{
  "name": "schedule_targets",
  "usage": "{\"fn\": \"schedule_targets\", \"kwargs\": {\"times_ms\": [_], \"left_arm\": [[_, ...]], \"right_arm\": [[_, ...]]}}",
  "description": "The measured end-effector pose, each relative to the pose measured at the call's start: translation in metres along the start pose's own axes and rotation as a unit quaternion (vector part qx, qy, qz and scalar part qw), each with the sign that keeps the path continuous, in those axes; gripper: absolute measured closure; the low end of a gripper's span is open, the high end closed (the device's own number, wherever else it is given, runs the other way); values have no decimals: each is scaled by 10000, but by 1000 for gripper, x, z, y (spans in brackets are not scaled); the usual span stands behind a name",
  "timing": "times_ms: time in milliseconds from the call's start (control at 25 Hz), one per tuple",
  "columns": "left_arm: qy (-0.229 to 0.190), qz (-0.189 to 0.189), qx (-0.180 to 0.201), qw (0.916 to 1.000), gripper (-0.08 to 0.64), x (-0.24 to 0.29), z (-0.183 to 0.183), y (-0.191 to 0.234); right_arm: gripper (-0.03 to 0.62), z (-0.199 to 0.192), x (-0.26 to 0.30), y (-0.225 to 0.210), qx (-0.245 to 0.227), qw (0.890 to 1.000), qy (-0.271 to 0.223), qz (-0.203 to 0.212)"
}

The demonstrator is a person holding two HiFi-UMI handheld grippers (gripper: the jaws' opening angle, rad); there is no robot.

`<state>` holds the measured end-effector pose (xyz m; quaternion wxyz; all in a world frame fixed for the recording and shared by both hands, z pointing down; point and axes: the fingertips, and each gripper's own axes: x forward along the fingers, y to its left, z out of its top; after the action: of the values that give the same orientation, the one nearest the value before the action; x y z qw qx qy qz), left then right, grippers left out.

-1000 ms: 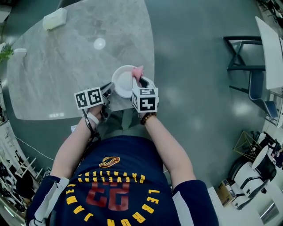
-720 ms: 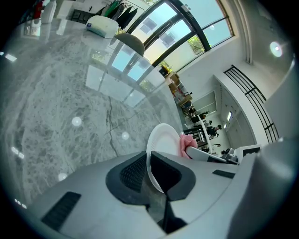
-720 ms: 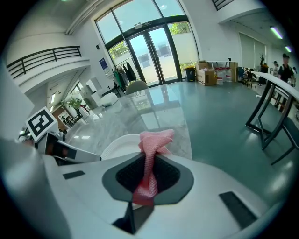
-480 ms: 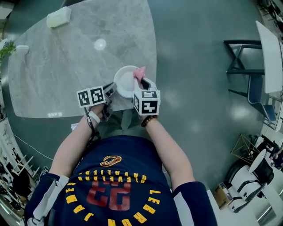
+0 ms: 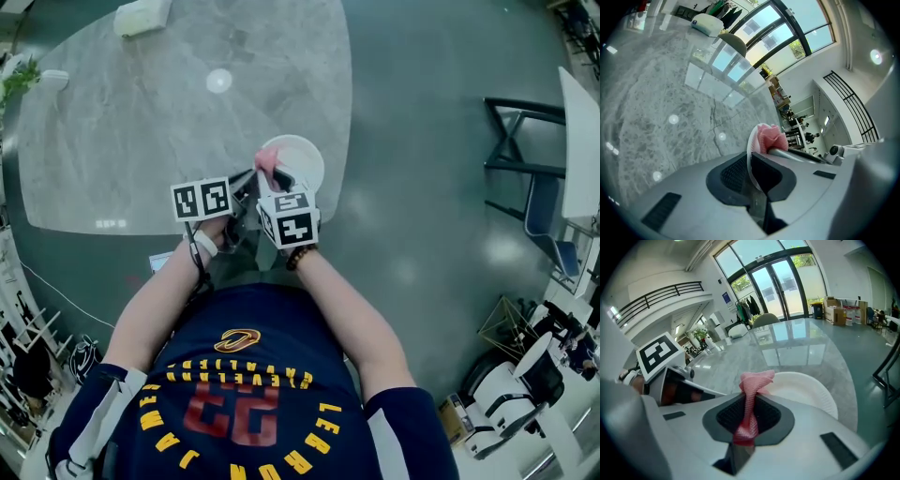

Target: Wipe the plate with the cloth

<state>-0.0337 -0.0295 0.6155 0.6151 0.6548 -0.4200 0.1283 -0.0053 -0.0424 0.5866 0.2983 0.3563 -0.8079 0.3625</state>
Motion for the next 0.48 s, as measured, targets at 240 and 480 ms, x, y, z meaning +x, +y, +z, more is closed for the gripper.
{"fn": "schedule_targets", "kwargs": {"times_ms": [240,480], "left_arm": [[-45,-50,-76,9999,528,-3,1,6],[-71,-46,-134,9999,528,-6,2,6]], "right_arm": [[552,-11,12,1,118,9997,219,11],[552,-17,8,0,6,9996,288,7]]}}
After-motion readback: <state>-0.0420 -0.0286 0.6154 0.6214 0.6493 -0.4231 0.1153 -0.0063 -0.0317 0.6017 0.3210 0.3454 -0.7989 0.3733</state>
